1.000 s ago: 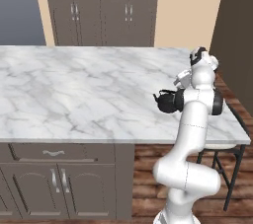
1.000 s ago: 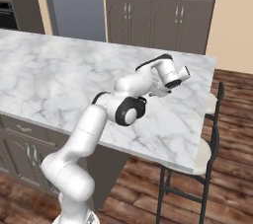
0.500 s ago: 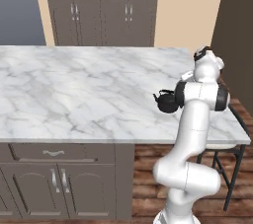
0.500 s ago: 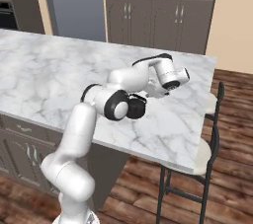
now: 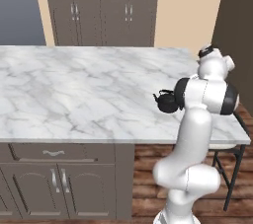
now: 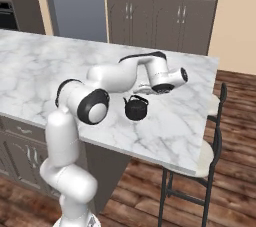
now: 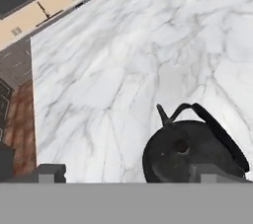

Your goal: The kettle is done boiling. Turn off the stove, then wait for 300 timesteps before moving the kettle to the dining table.

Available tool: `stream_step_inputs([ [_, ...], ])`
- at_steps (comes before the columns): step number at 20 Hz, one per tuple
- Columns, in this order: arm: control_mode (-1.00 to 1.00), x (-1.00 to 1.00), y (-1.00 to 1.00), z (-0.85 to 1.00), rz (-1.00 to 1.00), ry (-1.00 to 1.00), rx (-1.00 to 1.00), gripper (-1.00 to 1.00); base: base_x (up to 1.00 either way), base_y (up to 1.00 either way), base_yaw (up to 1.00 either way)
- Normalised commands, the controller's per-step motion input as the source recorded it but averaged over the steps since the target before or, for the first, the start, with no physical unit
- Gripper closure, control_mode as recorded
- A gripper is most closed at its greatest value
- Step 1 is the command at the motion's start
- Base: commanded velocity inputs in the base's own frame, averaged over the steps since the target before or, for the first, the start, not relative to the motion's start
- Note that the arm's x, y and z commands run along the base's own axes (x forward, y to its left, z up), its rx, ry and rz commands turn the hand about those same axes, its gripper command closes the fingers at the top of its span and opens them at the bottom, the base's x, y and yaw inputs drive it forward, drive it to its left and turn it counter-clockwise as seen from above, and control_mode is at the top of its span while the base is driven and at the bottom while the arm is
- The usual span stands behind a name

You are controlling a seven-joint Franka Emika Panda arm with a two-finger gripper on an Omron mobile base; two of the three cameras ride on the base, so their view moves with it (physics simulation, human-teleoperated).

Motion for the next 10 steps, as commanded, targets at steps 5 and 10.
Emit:
stream_step_inputs([
  [5,-1.00,-0.65,0.10,0.35,-0.06,-0.22,-0.07,-1.00,0.00,0.00,0.00],
  [10,-1.00,-0.62,0.10,0.41,-0.06,-0.22,-0.07,-1.00,0.00,0.00,0.00],
])
